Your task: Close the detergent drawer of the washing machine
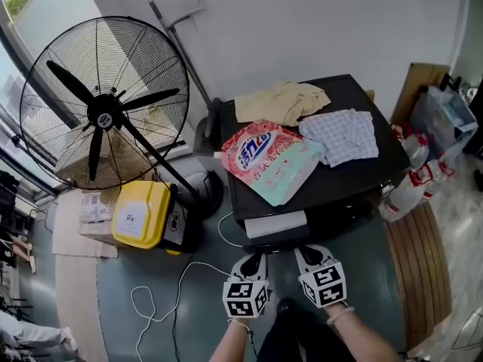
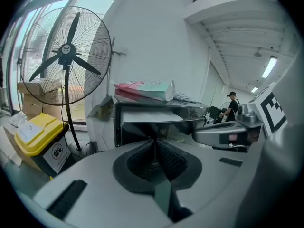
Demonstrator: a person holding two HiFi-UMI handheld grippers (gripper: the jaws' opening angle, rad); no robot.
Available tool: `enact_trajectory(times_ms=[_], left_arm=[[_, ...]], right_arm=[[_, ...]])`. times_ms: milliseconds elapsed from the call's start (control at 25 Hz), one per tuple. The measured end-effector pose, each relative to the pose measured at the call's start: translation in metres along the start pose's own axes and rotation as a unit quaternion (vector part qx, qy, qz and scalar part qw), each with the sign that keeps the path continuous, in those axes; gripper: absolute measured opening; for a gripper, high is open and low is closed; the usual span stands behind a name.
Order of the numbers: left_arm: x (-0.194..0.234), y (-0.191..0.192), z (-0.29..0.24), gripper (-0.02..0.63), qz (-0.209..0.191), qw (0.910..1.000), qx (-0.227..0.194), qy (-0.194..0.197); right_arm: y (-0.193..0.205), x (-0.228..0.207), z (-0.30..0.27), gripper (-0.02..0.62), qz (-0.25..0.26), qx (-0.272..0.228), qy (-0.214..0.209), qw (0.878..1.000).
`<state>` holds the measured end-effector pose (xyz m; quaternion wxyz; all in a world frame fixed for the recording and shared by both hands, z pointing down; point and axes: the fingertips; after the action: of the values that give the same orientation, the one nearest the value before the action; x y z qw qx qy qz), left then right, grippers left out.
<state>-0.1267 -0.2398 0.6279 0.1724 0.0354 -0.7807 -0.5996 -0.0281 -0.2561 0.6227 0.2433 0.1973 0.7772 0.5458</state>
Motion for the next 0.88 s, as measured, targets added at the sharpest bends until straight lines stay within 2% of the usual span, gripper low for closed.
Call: enact_trajectory(times_ms=[880], left_arm=[[0.012, -0.004, -0.025, 0.021, -0.005, 0.9996, 0.010, 0.025]], right_arm=[[0.001, -0.007, -0.028, 0.026, -0.008, 0.011, 0.015, 1.000]])
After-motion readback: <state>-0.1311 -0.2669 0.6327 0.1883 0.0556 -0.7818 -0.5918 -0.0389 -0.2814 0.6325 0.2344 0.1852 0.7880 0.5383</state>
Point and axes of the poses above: the fingertips, and each gripper's own axes: z backward along the fingers, x to its left, y out of its underside, and after that the axes turned 15 degrees about -x, right-handed
